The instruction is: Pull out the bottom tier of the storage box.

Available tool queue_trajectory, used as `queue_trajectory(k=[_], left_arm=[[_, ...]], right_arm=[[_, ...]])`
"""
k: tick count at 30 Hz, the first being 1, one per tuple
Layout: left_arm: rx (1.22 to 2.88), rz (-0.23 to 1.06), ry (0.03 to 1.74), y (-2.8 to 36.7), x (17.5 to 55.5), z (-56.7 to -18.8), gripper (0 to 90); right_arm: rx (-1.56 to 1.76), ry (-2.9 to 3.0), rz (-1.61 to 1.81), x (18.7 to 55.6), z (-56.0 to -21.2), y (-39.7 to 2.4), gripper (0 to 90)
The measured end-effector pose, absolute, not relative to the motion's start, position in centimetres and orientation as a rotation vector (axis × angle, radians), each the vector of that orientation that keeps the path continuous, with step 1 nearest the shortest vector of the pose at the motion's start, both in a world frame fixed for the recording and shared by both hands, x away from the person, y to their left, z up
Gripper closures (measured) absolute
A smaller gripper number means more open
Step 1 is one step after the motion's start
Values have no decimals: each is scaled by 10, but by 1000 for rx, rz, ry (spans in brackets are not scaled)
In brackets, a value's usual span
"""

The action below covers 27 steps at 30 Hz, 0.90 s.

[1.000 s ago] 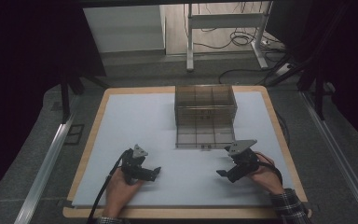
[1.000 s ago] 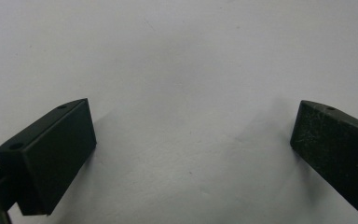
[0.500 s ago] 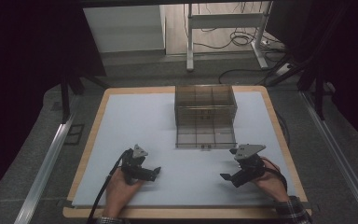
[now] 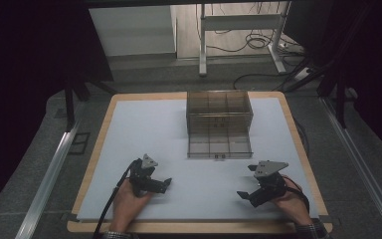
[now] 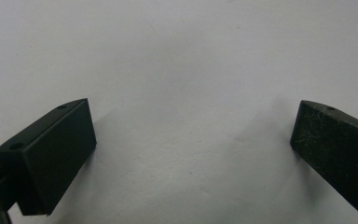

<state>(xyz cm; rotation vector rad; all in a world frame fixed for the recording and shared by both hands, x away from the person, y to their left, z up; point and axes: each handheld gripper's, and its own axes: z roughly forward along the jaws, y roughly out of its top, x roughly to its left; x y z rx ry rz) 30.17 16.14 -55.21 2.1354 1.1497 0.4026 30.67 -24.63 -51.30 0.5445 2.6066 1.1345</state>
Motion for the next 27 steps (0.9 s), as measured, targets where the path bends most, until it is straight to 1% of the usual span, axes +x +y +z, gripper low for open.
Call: queue_trajectory(k=[17, 20, 27], left_arm=[[2135, 403, 1150, 161, 302, -552, 0], [2135, 403, 1149, 161, 302, -552, 0], [2133, 400, 1151, 162, 302, -552, 0]], right_arm=[[575, 2669, 1114, 299, -532, -244, 9], [566, 2691, 1057, 299, -534, -240, 8], [572, 2697, 1054, 300, -535, -240, 6]])
